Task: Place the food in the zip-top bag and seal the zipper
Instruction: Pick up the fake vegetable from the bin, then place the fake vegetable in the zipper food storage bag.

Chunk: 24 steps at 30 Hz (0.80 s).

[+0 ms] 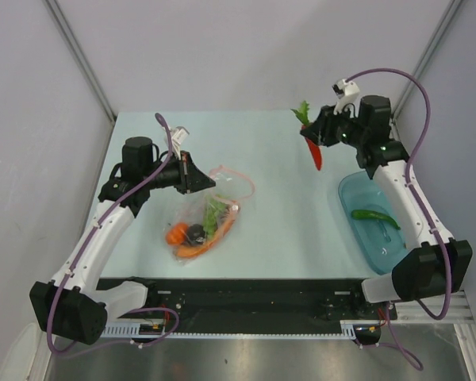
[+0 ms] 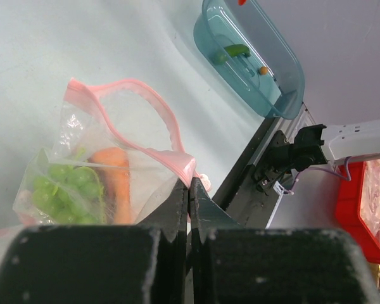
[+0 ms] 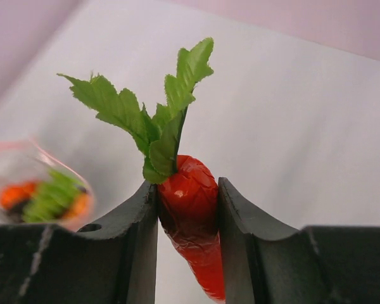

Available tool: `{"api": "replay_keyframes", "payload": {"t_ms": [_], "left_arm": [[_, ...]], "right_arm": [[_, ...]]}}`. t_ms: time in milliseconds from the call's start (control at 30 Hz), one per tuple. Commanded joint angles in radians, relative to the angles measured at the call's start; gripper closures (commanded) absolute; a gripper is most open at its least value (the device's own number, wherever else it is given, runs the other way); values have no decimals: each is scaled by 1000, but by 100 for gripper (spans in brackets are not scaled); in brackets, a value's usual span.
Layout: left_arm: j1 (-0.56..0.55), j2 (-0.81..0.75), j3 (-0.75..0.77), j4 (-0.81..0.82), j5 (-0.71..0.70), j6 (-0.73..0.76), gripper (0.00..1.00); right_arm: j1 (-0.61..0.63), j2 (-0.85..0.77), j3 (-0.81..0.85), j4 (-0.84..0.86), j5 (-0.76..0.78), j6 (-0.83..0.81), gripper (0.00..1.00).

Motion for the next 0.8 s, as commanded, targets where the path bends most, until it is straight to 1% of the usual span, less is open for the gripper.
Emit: {"api": "replay_keyframes", "payload": {"t_ms": [0,33,100,133,233,300,367,433,500,600,767], "left_arm": [[7,-25,8,38,12,-8,99],[5,-26,5,41,14,-8,99],[10,-34,-9,56,14,-22,99],[13,-36,-14,64,18,-28,99],[20,-37,-26,85,24,-53,98],[28,-37,-31,101,29,-71,98],[33,-34,-29,111,40,-82,98],[39,-34,-29,116,41,-96,97],[50,-37,-32,130,44,-113,97],[63,-39,-40,151,52,-140,97],[82,-45,-60,179,63,-171,97]], "right_arm": [[127,39,30,343,38,528,100],[149,62,30,410,42,588,100],[186,85,30,475,28,732,100],[233,94,29,522,38,763,100],[329,117,19,590,121,800,100],[368,143,6,621,173,840,100],[412,174,-4,633,233,932,100],[449,192,-20,626,259,1025,100],[475,205,-48,633,275,1055,100],[532,211,-79,614,296,1017,100],[584,235,-152,578,266,1000,100]]}}
